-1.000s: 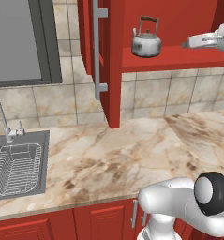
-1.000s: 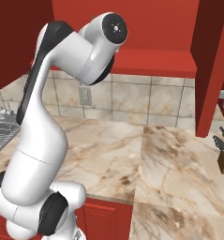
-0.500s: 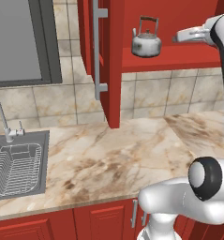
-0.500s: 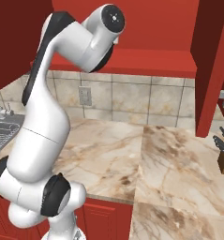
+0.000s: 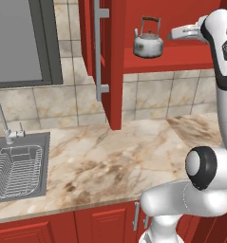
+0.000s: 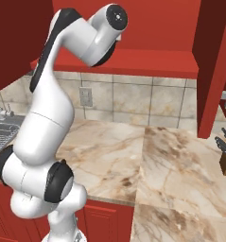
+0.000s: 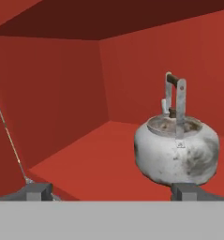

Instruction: Open the cabinet, pick the kettle from the cabinet, and place it in the sink.

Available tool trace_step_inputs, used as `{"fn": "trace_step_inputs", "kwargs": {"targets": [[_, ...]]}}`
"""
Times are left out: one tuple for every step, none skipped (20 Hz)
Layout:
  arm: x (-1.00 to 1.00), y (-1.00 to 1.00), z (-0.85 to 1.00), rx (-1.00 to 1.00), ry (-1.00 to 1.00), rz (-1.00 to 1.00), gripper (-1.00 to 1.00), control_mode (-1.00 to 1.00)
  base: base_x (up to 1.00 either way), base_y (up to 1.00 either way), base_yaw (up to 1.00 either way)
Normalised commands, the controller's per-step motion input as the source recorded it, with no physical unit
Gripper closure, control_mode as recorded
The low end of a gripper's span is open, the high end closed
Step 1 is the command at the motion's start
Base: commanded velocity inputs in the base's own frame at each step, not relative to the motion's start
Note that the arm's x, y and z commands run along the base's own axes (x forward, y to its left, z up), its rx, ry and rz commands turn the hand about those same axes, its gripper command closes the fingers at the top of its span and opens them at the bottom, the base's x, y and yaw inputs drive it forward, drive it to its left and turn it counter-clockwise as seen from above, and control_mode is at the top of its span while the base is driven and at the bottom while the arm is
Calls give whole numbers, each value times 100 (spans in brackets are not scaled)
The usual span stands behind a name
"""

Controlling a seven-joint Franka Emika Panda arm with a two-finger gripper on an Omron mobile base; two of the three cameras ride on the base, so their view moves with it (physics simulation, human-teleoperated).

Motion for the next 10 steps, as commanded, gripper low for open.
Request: {"fn": "trace_step_inputs", "kwargs": {"targets": [[41,9,0,0,-7,0,-100,-100,0,0,0],[39,9,0,0,-7,0,-100,-100,0,0,0],[38,10,0,0,-2,0,-100,-100,0,0,0],[37,13,0,0,-4,0,-100,-100,0,0,0],[41,9,0,0,-2,0,-100,-100,0,0,0],[40,12,0,0,-3,0,-100,-100,0,0,0],[42,14,1,0,-2,0,-100,-100,0,0,0],[42,15,1,0,-2,0,-100,-100,0,0,0],[43,11,2,0,-1,0,-100,-100,0,0,0],[40,7,2,0,0,0,-100,-100,0,0,0]]}}
